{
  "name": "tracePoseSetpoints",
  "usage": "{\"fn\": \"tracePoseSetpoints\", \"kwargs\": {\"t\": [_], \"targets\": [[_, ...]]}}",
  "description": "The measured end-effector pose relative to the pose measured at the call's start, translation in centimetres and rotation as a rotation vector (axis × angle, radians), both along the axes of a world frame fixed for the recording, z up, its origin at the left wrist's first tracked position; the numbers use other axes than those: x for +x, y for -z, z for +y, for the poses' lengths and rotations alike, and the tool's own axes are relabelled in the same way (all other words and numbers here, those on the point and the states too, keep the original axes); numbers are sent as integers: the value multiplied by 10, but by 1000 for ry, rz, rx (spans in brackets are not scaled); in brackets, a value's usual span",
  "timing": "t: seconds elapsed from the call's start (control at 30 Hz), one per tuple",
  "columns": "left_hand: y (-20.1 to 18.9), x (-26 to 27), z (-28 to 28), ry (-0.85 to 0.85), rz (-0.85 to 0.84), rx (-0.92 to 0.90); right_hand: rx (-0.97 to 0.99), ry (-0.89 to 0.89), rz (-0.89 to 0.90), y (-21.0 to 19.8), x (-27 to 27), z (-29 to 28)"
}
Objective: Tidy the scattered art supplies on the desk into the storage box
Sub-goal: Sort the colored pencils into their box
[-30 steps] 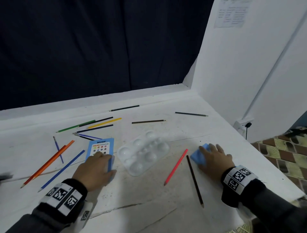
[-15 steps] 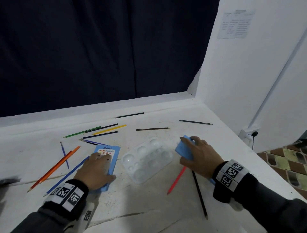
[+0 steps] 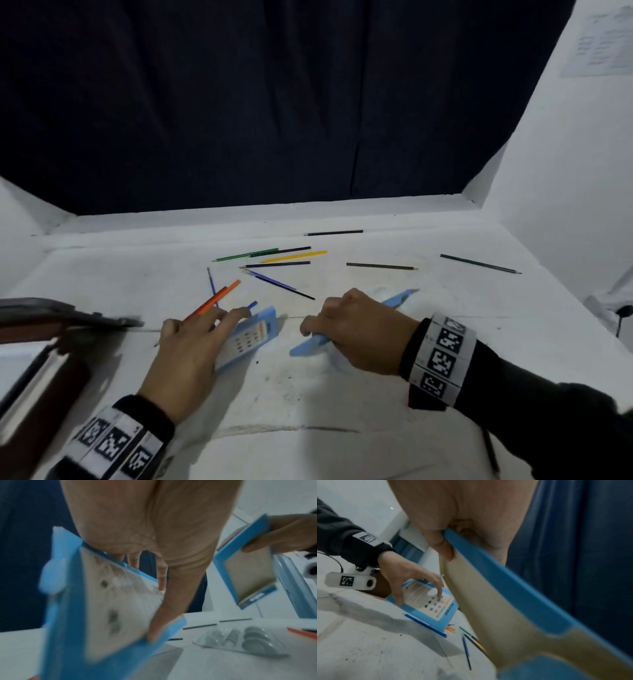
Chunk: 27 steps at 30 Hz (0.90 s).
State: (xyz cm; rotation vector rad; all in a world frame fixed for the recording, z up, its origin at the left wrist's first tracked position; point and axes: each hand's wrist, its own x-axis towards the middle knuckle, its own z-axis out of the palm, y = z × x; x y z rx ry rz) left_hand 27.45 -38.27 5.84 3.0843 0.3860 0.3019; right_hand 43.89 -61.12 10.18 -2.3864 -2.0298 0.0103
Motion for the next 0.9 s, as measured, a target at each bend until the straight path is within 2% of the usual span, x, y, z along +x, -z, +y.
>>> {"fn": "tracePoseSetpoints", "kwargs": {"t": [0.1, 0.17, 0.27, 0.4, 0.47, 0.53, 0.6, 0.7, 0.8, 0.9], "targets": [[6, -17, 7, 28, 13, -133, -80, -24, -86, 5, -5, 18], [11, -23, 11, 37, 124, -197, -64, -29, -87, 14, -5, 28], [22, -28, 14, -4, 191, -199, 32, -2, -148, 30, 0, 40], [37, -16, 27, 69, 241, -175, 142, 42, -150, 39, 14, 53], [40, -6, 32, 69, 324, -171, 157, 63, -159, 41, 19, 56], [41, 3, 34, 76, 412, -177, 98, 113, -90, 43, 22, 59], [40, 12, 35, 90, 485, -189, -55, 156, 39, 49, 22, 60], [37, 19, 37, 105, 566, -204, -213, 142, 82, 59, 24, 60], [37, 22, 40, 126, 546, -215, -352, 141, 102, 68, 35, 67], [38, 21, 44, 102, 487, -219, -410, 149, 126, 68, 47, 74]]}}
